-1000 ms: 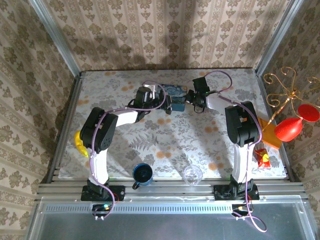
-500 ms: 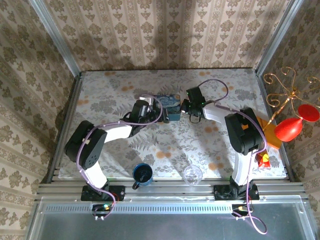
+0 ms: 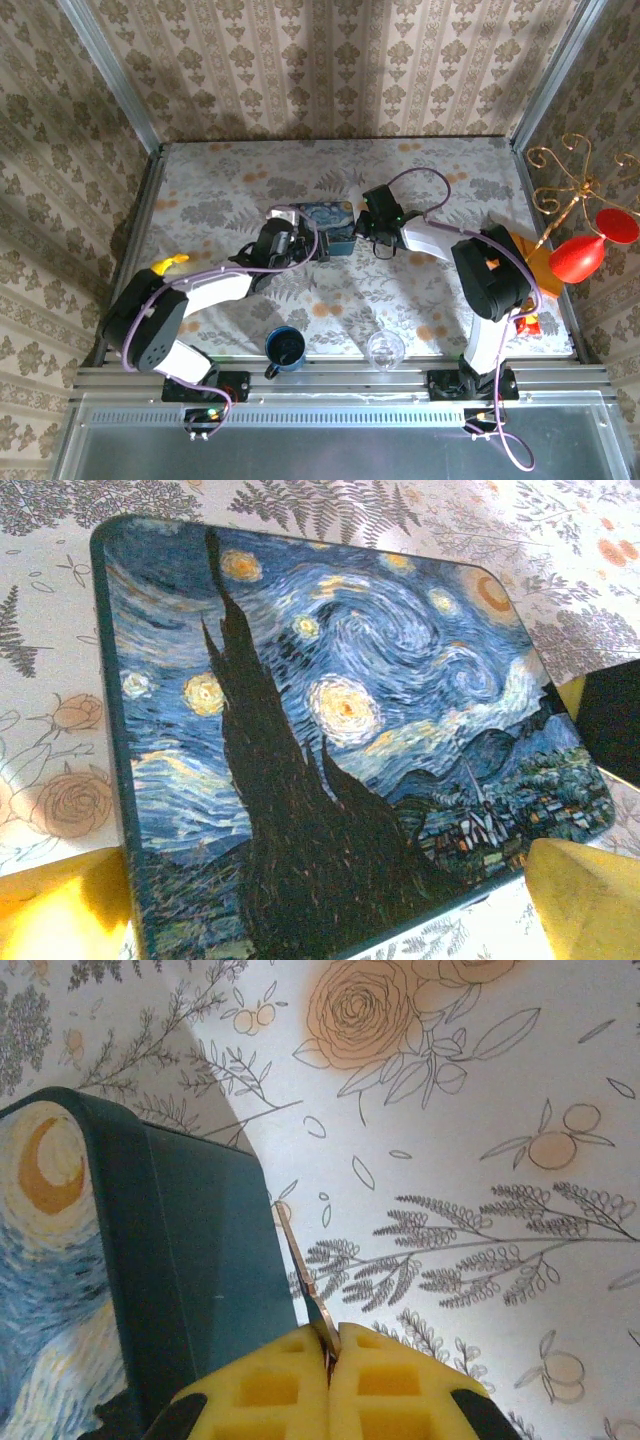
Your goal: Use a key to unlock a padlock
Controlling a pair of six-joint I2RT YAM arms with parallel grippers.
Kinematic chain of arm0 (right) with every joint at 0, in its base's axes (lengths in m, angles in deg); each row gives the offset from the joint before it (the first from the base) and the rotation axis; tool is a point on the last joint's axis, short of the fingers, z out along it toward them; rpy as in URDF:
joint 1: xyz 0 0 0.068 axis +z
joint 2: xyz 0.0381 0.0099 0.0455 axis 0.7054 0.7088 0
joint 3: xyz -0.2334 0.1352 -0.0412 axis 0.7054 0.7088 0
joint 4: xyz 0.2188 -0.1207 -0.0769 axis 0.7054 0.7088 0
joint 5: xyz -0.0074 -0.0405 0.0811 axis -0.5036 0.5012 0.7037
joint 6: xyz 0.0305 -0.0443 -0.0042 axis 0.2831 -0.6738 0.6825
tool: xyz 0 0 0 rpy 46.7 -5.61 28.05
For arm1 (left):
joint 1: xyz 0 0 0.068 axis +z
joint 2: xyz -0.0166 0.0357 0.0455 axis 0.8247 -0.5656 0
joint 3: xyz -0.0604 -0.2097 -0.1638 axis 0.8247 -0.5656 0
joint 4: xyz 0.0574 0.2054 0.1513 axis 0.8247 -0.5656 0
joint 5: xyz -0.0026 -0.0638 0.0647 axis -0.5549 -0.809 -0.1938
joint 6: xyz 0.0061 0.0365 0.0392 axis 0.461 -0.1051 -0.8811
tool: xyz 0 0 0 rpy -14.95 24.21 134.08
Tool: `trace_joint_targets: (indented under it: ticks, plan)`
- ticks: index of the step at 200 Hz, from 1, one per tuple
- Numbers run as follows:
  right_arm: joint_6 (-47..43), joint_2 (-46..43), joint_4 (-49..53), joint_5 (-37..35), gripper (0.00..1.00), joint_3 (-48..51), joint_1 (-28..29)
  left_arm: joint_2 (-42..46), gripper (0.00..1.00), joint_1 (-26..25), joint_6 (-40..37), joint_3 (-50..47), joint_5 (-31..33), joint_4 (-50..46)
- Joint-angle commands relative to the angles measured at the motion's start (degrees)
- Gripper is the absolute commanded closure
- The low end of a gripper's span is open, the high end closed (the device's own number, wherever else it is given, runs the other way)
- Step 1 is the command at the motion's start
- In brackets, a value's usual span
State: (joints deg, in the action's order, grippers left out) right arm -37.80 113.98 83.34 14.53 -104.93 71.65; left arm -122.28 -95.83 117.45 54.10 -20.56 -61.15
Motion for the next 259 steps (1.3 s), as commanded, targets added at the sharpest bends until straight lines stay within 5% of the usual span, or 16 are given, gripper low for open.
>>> trace_joint_targets:
  ticks: [1,55,92,128,259]
  plan:
    - [-1.5,-4.0,2.9,-2.2,1.00,-2.6,0.4,5.5,0.00,-0.9,0.5,-0.7,2.3,-1.5]
    - [-1.2,-8.2,5.6,-4.5,1.00,-0.7,0.2,13.2,0.02,-1.2,2.5,-4.7,5.2,-8.5]
    - [-0.4,-14.0,5.8,-5.1,1.00,3.7,0.6,14.6,0.21,-5.5,4.6,-5.6,1.2,-10.6]
    - [0.3,-19.9,8.7,-6.4,1.00,6.9,1.6,8.9,0.24,-8.9,6.4,-5.8,-1.4,-7.1]
    - [-0.6,-29.3,12.3,-9.8,1.00,8.9,1.9,-12.8,0.18,-5.6,0.9,6.8,-0.4,-2.1]
